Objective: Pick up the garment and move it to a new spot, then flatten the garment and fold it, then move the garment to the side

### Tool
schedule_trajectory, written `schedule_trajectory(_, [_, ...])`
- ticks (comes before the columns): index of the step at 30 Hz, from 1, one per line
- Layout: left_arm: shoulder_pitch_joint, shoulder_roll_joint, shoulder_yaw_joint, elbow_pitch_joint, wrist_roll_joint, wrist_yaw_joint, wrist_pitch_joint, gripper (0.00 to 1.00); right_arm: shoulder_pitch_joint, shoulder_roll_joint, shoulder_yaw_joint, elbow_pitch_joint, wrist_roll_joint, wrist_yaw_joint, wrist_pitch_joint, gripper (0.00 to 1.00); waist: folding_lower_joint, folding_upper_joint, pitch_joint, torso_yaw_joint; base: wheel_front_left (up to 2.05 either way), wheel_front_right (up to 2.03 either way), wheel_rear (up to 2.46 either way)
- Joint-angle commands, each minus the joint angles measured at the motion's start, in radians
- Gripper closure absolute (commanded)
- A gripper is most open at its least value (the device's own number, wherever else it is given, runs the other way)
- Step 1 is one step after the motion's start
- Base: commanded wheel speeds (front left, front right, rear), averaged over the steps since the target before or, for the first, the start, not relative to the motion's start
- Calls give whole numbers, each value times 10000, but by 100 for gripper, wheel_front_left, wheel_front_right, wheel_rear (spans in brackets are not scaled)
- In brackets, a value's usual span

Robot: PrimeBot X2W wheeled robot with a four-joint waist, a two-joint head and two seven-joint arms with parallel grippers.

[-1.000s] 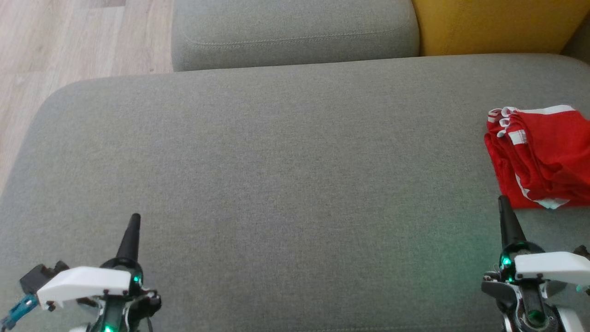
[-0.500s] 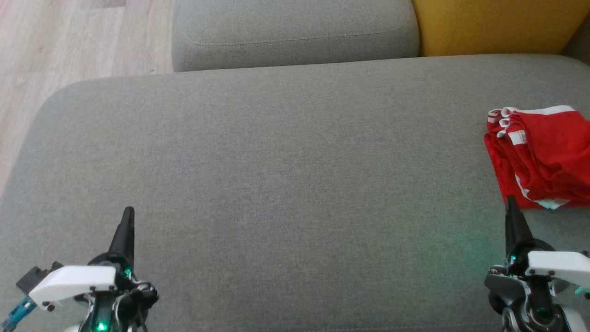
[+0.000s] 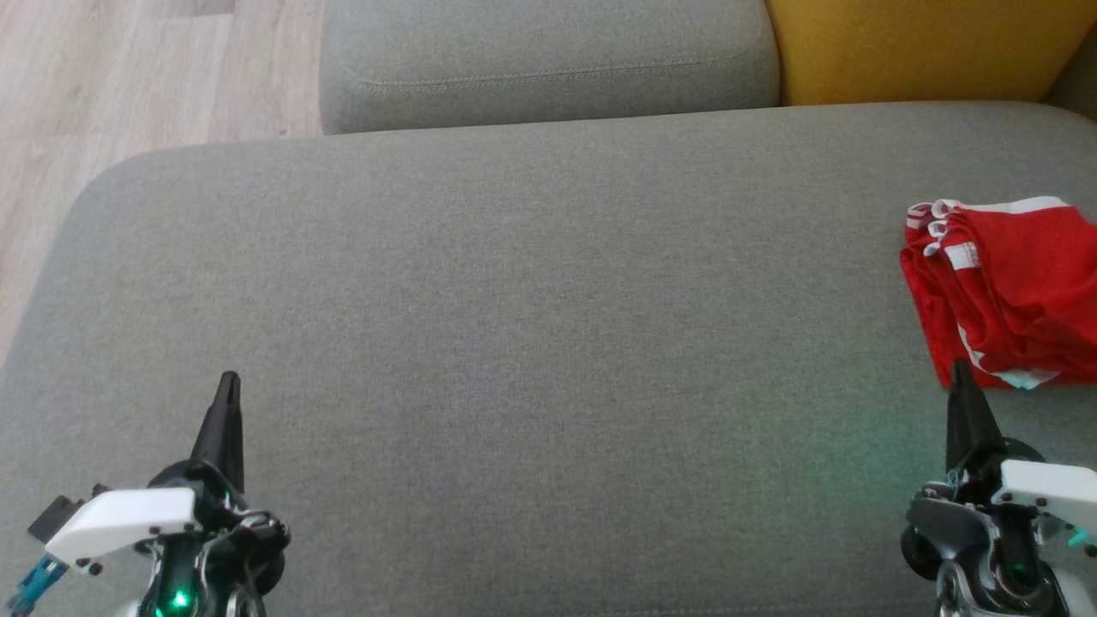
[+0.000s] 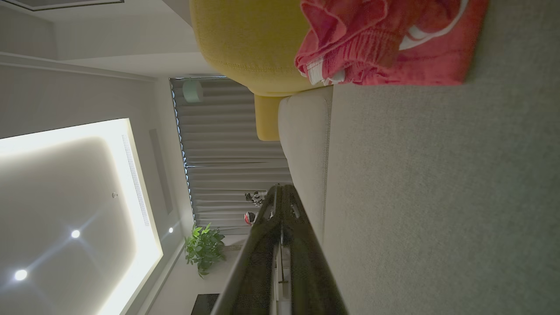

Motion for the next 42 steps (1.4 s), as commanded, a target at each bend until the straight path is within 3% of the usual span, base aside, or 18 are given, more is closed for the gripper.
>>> schedule_trajectory(1, [-530,81,408,-266,-28,-73,46,100,-482,-183,175,-304,83,-9,44,100,0,0,1,0,0,0,0])
schedule_trajectory(42, [-538,14,503,-263,52,-73,123,100,-492,-105,65,-297,-9,-9,132,100,0,0,0,0,0,0,0])
